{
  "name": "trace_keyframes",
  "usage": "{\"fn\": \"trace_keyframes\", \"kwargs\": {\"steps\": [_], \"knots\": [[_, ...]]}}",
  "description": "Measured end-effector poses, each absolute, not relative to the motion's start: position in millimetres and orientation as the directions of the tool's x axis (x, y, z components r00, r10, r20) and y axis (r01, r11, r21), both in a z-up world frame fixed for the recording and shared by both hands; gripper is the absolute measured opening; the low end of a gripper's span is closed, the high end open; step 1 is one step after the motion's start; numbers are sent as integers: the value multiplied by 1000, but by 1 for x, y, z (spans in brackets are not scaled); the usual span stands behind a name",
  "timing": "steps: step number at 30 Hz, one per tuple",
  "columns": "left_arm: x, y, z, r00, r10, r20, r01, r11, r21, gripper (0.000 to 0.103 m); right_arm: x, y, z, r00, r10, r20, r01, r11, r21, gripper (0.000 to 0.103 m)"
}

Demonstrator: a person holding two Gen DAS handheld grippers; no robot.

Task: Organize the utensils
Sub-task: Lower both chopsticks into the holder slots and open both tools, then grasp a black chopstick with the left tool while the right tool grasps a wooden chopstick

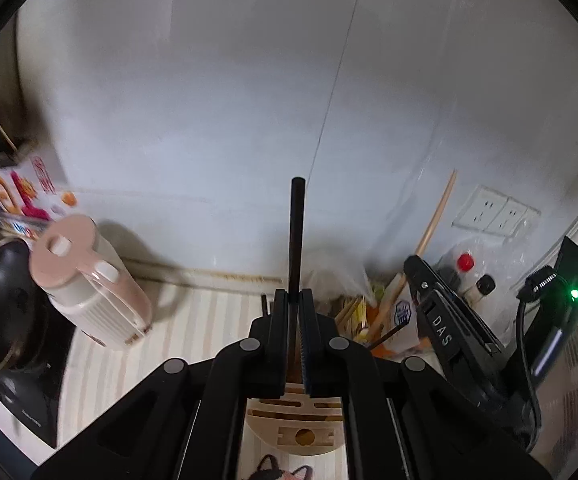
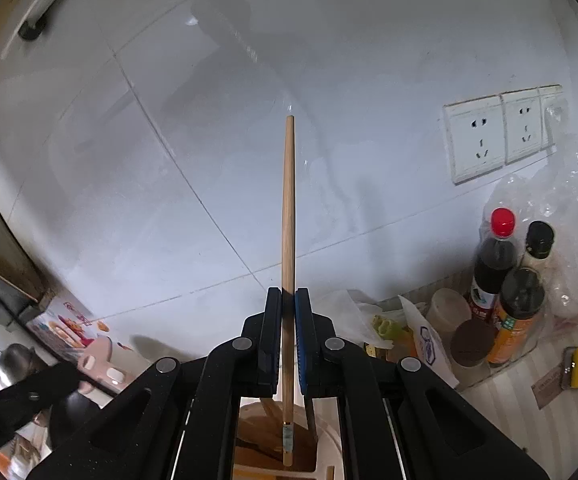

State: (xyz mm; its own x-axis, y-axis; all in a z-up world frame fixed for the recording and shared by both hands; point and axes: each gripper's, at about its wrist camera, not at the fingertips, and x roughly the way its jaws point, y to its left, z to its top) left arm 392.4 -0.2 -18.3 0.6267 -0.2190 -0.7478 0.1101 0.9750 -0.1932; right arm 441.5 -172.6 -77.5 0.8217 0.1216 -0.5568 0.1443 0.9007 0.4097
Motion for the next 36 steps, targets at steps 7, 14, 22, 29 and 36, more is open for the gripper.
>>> {"fn": "trace_keyframes", "kwargs": {"steps": [7, 14, 22, 29, 36], "knots": [[383, 3, -15, 602, -207, -772, 91, 977, -190, 14, 439, -167, -86, 773, 180, -608, 75, 926, 369, 18], [350, 23, -11, 651, -109, -751, 6, 990, -138, 84, 398, -195, -63, 761, 136, -635, 118, 933, 341, 44], [313, 18, -63, 592, -27, -805, -36, 998, -59, 103, 331, -245, -98, 665, 46, -745, 268, 917, 295, 74], [285, -23, -139, 458, 7, -889, 14, 1000, 15, 103, 262, -301, -201, 434, -9, -901, 428, 882, 197, 74], [266, -94, -220, 315, 7, -949, 158, 986, 60, 103, 218, -345, -310, 184, 62, -981, 503, 851, 148, 40]]}}
